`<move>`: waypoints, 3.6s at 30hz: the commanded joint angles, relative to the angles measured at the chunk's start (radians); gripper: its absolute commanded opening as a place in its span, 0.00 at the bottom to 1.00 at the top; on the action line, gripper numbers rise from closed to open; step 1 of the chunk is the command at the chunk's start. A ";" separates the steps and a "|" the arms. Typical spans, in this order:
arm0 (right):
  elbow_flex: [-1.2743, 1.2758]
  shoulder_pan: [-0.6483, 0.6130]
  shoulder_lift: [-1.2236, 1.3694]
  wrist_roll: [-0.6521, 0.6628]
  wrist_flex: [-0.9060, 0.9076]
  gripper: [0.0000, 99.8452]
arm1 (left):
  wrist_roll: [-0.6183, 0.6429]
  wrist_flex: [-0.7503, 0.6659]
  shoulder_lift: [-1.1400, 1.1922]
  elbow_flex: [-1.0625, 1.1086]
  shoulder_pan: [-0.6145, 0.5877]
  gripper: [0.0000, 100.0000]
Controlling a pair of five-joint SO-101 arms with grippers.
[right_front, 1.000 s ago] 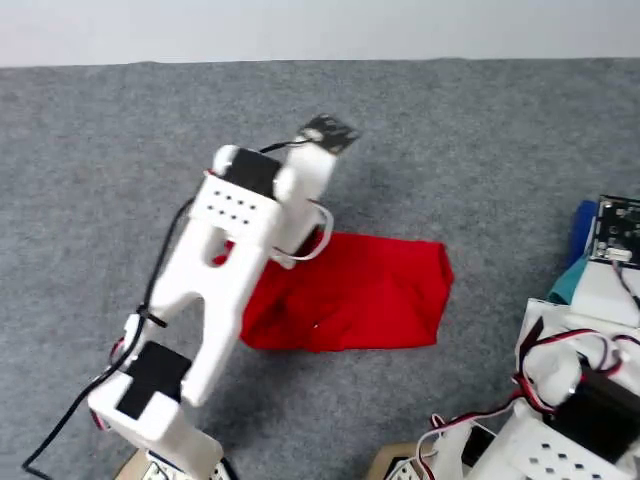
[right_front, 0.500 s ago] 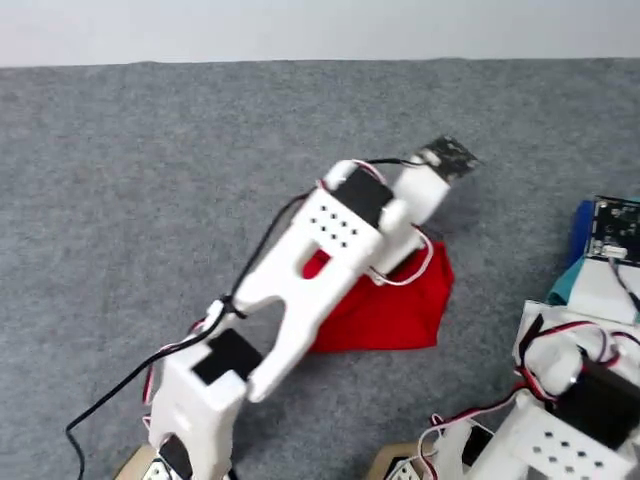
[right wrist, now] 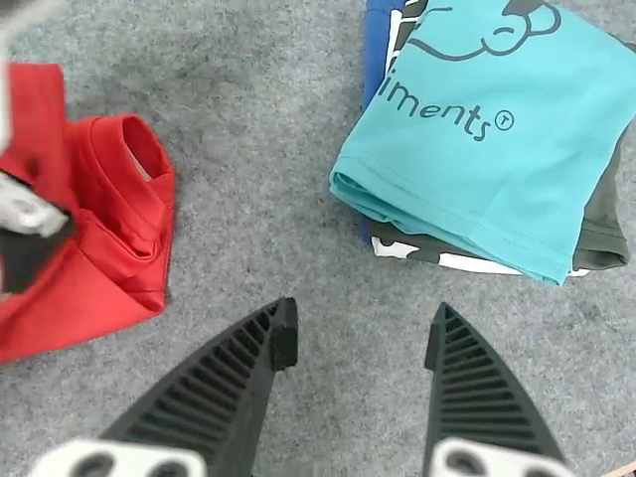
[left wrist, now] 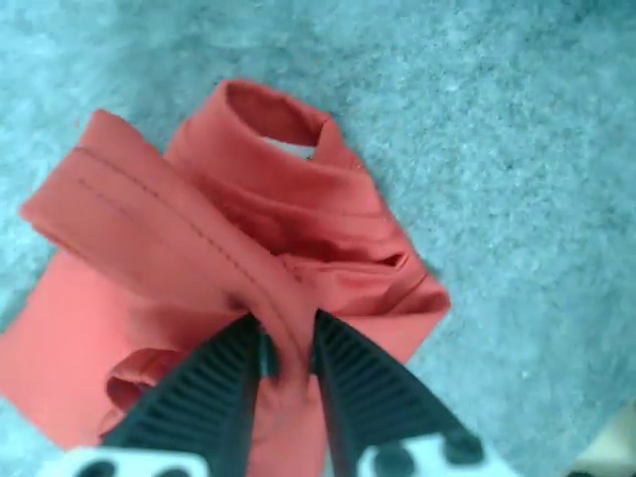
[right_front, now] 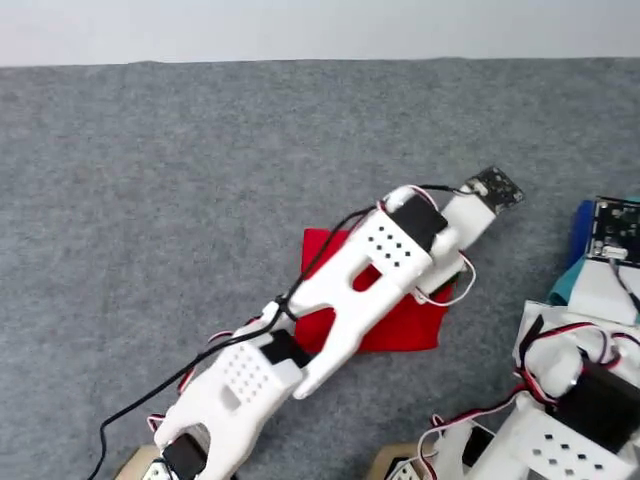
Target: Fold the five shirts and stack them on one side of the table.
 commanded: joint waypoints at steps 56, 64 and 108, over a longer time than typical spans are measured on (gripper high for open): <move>0.041 -0.917 0.848 -0.089 -0.601 0.01 | -0.123 0.025 -1.674 1.317 -1.135 0.00; 0.037 -0.740 0.911 -0.003 -0.418 0.01 | -0.123 0.025 -1.682 1.319 -1.135 0.00; -0.163 -0.401 0.881 0.256 0.090 0.01 | -0.123 0.025 -1.682 1.319 -1.135 0.00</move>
